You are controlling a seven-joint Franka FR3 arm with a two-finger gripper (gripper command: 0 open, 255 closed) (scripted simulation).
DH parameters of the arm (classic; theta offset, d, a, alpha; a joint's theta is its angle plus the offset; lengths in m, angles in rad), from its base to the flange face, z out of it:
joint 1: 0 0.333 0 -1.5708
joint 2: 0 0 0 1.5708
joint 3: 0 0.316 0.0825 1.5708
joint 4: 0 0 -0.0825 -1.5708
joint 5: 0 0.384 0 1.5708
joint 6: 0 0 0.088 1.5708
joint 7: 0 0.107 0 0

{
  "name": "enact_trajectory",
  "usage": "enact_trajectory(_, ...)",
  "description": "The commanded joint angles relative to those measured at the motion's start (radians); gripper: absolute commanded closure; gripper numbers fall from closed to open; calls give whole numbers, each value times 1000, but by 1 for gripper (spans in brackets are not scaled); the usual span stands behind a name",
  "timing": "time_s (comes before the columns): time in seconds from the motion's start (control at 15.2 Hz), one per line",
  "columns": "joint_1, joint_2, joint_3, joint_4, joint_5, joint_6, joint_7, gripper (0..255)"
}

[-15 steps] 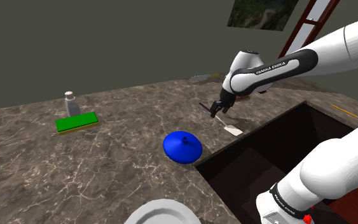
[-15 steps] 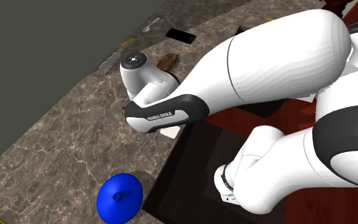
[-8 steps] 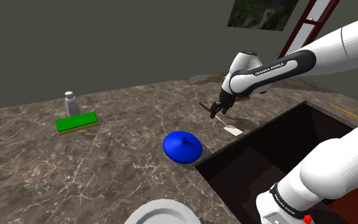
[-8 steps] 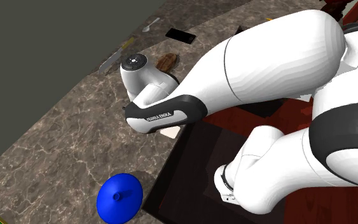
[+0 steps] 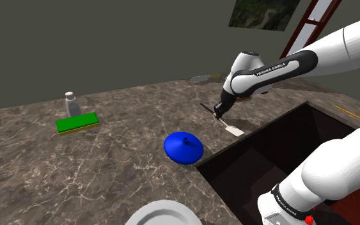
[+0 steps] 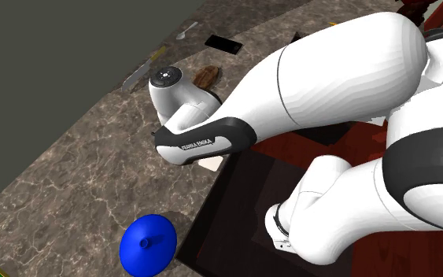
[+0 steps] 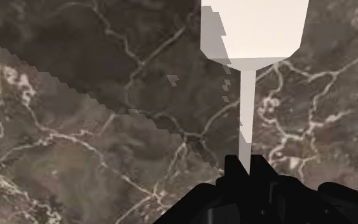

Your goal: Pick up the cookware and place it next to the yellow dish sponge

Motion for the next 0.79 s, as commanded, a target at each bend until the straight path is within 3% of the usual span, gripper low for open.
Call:
enact_trajectory(0.0, 0, 0, 0, 0, 0, 0, 0, 255)
enact_trajectory(0.73, -2, -93, 4, 63, -5, -156, 5, 255)
